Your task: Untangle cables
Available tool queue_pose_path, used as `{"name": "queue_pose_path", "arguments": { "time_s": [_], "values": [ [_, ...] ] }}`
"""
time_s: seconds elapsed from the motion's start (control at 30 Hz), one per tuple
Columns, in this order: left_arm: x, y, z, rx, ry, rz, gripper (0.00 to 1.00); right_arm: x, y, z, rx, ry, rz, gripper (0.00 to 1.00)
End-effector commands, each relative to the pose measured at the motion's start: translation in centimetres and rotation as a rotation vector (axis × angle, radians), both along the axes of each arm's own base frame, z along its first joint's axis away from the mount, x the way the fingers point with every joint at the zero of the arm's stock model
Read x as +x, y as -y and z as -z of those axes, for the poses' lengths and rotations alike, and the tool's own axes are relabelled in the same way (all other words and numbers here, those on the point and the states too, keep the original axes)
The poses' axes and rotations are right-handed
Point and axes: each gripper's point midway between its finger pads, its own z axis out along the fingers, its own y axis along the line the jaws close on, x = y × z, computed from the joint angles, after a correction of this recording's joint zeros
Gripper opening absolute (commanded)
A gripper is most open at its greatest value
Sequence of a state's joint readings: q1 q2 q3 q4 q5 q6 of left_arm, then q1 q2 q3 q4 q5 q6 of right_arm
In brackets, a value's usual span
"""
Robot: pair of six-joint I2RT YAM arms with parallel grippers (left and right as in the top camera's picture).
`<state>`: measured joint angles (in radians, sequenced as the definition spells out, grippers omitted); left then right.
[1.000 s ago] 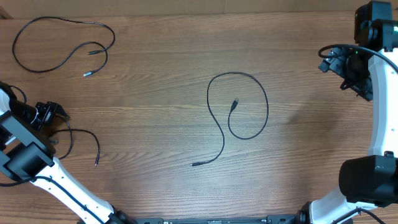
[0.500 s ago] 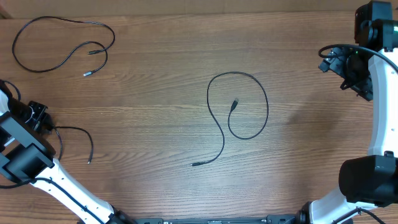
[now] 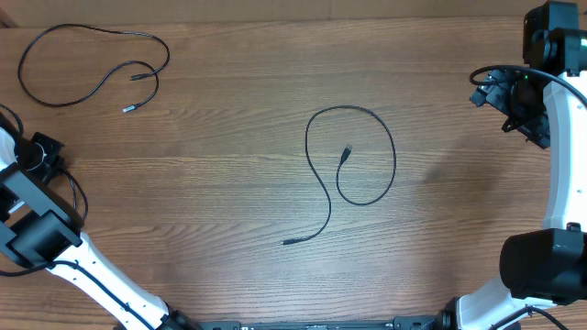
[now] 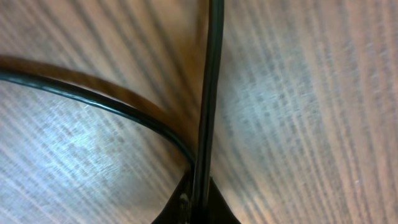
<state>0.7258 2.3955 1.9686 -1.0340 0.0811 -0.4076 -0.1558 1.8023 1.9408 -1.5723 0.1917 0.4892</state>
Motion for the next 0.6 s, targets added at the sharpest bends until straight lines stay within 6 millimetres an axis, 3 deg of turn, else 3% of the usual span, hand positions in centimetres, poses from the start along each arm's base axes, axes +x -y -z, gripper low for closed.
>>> {"name": "queue_pose_path", "arguments": {
  "time_s": [0.0,0.2,0.33,0.57],
  "values": [
    [1.4,0.7,1.1,0.011,-0.006,0.058,0.04,-0.2,0.3,-0.5,-0.019,0.009,0.001,1.00],
    [4.4,0.4,-2.1,0.055,0.069,0.041,0.04,-0.2,0.3,-0.5,-0.019,0.009,0.001,1.00],
    [6.1,1.7,-3.5,-0.028,0.153,-0.014,0.04,-0.2,0.3,-0.5,-0.019,0.009,0.001,1.00],
    [6.1,2.4,-3.6,-0.093,0.158,-0.106,0.04,-0.2,0.3,-0.5,-0.019,0.009,0.001,1.00]
  ]
}}
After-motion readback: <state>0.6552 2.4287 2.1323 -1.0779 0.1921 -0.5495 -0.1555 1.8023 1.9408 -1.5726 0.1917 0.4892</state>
